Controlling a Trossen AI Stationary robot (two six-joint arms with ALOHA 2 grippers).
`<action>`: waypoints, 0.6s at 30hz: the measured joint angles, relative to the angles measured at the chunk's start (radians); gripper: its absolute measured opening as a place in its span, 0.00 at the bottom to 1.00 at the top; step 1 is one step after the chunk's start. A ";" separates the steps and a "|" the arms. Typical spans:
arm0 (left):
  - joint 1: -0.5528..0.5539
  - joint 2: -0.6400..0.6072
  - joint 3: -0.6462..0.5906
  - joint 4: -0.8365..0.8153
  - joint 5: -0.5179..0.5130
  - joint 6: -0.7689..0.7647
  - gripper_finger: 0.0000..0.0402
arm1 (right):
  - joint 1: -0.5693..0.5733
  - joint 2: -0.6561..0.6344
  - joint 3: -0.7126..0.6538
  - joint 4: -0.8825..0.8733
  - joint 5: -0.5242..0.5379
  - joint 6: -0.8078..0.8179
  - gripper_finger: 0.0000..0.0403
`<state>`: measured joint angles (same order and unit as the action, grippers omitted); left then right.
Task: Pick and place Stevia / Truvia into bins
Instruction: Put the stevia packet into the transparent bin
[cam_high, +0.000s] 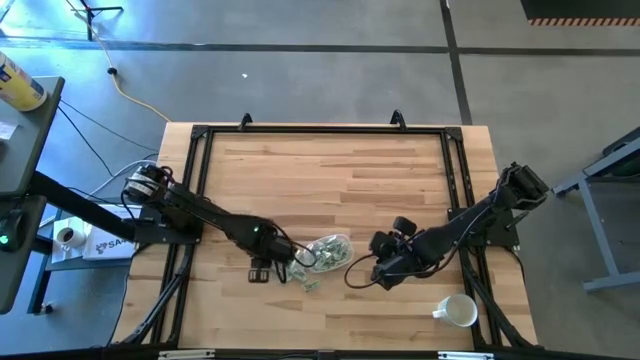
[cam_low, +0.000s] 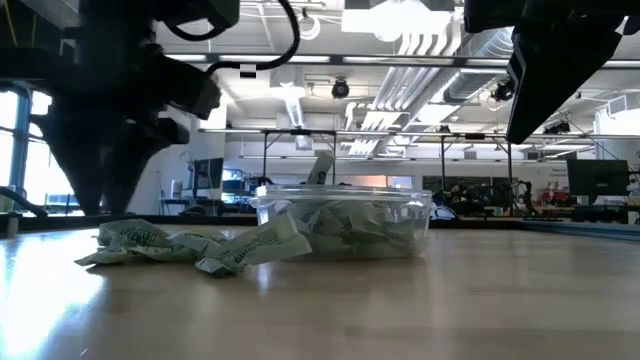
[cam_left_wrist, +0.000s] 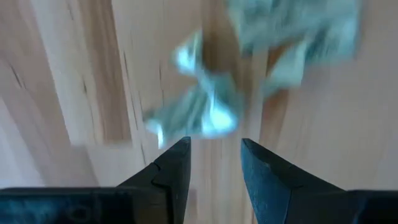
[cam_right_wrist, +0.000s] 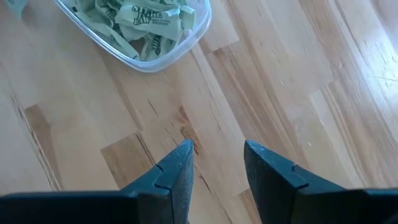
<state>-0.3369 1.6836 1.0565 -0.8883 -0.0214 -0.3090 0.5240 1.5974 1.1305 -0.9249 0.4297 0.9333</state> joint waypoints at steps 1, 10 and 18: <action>0.017 0.000 0.000 -0.032 0.015 -0.003 0.44 | 0.000 0.000 0.000 0.000 0.000 0.000 0.33; 0.220 0.000 -0.028 0.019 0.231 -0.368 0.44 | 0.000 0.000 0.000 0.012 0.036 0.058 0.33; 0.226 0.000 -0.102 0.064 0.237 -0.612 0.44 | 0.000 0.000 0.000 0.012 0.028 0.087 0.33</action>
<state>-0.1113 1.6840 0.9541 -0.8241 0.2153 -0.9214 0.5240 1.5978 1.1305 -0.9127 0.4574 1.0204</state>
